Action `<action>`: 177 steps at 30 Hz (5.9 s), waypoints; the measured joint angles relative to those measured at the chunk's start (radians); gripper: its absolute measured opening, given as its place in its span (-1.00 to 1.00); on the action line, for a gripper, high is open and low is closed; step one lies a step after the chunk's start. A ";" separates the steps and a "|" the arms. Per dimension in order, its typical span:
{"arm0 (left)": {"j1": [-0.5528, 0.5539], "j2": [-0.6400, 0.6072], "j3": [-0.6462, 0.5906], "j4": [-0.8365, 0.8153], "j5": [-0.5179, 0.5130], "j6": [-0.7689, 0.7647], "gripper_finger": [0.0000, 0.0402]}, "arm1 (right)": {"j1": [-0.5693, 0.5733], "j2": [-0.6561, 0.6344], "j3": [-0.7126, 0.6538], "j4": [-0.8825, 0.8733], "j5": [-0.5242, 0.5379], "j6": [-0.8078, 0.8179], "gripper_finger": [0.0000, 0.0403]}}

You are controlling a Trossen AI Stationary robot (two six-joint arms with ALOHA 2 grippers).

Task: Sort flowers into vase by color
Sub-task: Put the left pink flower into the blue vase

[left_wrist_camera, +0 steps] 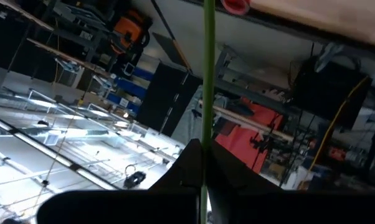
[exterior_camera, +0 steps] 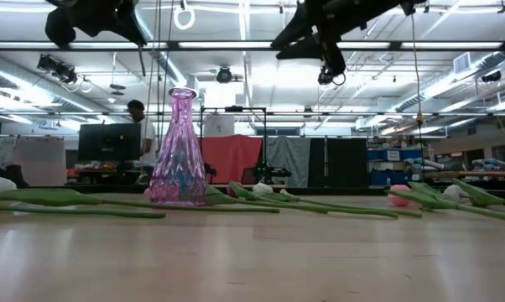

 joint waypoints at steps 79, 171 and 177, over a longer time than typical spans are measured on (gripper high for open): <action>-0.025 0.074 -0.157 0.918 0.065 0.798 -0.95 | -0.016 -0.001 -0.029 0.173 -0.108 -0.256 -0.41; 0.336 0.069 -0.334 1.067 0.278 0.921 -0.87 | -0.033 -0.001 -0.029 0.193 -0.164 -0.442 -0.41; 0.333 0.069 -0.334 1.072 0.263 0.924 -0.75 | -0.033 -0.001 -0.029 0.194 -0.164 -0.442 -0.41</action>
